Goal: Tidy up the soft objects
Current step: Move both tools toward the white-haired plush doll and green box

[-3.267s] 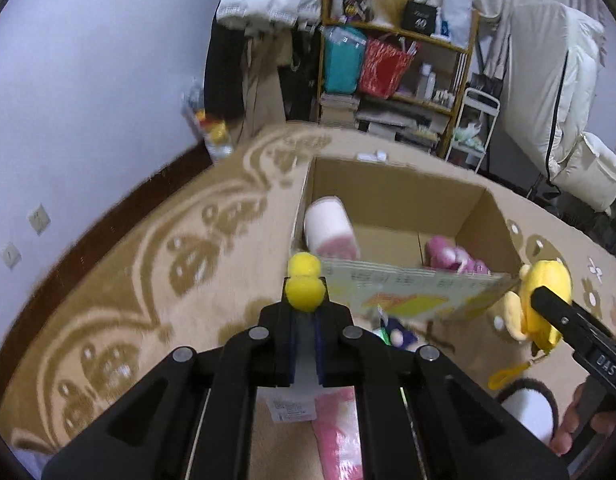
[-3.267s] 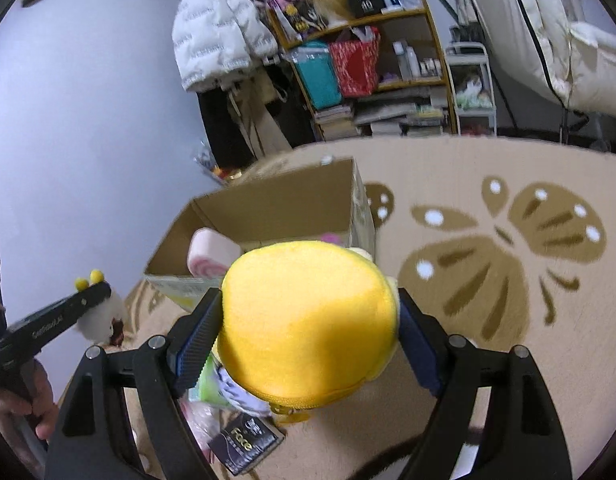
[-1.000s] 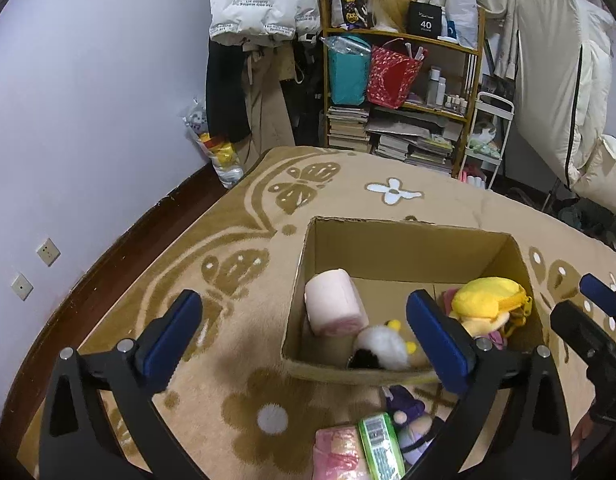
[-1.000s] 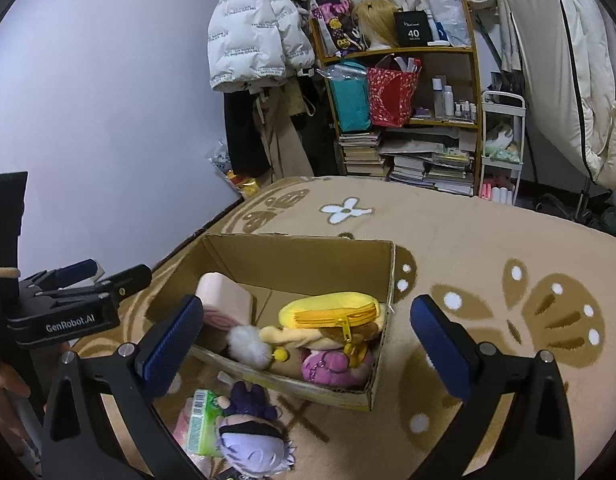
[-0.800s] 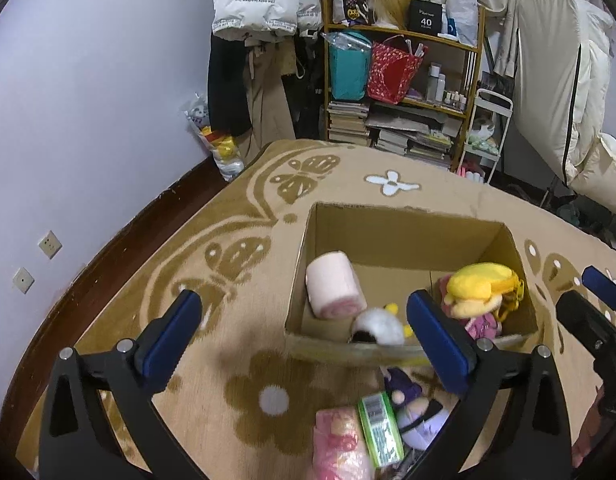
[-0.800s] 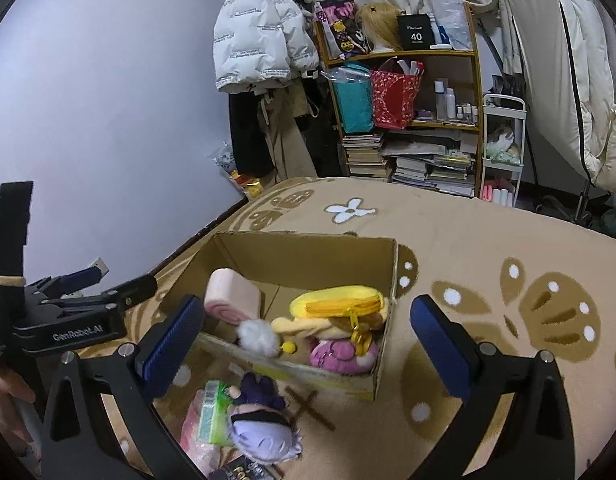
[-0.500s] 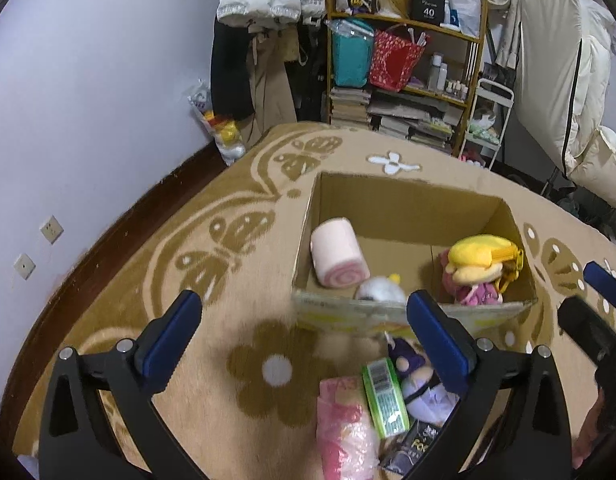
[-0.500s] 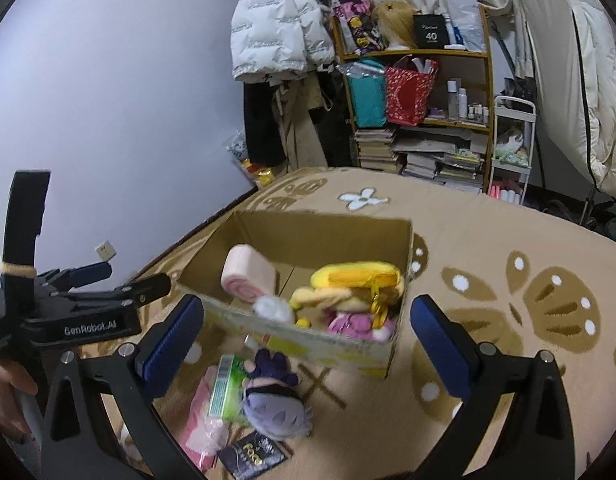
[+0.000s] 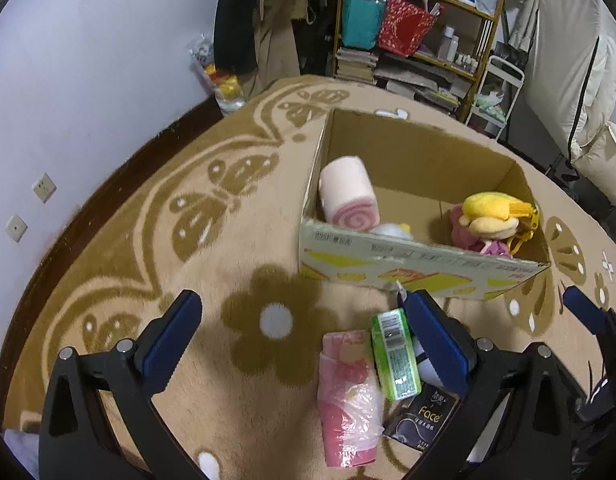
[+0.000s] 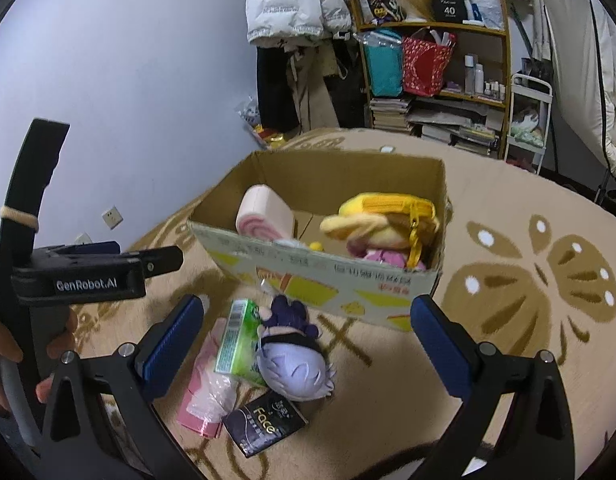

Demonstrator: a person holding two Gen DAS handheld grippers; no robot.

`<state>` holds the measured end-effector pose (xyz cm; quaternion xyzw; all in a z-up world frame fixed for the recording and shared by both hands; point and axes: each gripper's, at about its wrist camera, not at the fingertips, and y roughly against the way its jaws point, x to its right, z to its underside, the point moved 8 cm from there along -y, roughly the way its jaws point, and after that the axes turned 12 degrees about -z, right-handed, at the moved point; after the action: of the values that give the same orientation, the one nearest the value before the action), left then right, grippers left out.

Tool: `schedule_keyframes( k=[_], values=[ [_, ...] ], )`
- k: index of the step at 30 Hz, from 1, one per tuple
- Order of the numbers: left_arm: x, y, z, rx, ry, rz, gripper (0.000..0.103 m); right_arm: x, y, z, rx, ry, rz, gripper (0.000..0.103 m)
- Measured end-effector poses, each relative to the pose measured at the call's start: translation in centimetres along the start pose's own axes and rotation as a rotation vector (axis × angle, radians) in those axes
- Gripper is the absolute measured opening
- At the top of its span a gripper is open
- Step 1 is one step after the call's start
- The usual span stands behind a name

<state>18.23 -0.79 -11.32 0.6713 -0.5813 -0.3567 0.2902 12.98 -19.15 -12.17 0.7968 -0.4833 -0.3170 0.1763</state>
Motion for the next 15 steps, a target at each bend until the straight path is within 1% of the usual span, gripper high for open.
schedule_keyframes(
  k=[7, 11, 15],
  values=[
    [0.3, -1.7, 1.1, -0.064, 0.008, 0.014, 0.101, 0.8, -1.7, 1.4, -0.048, -0.007, 0.009, 0.103],
    [0.7, -2.3, 1.9, -0.081, 0.002, 0.004, 0.102, 1.1, -2.5, 1.9, -0.078, 0.0, 0.017, 0.103],
    [1.1, -2.9, 2.3, -0.101, -0.005, 0.011, 0.101, 1.3, -3.3, 2.5, -0.105, 0.0, 0.017, 0.103]
  ],
)
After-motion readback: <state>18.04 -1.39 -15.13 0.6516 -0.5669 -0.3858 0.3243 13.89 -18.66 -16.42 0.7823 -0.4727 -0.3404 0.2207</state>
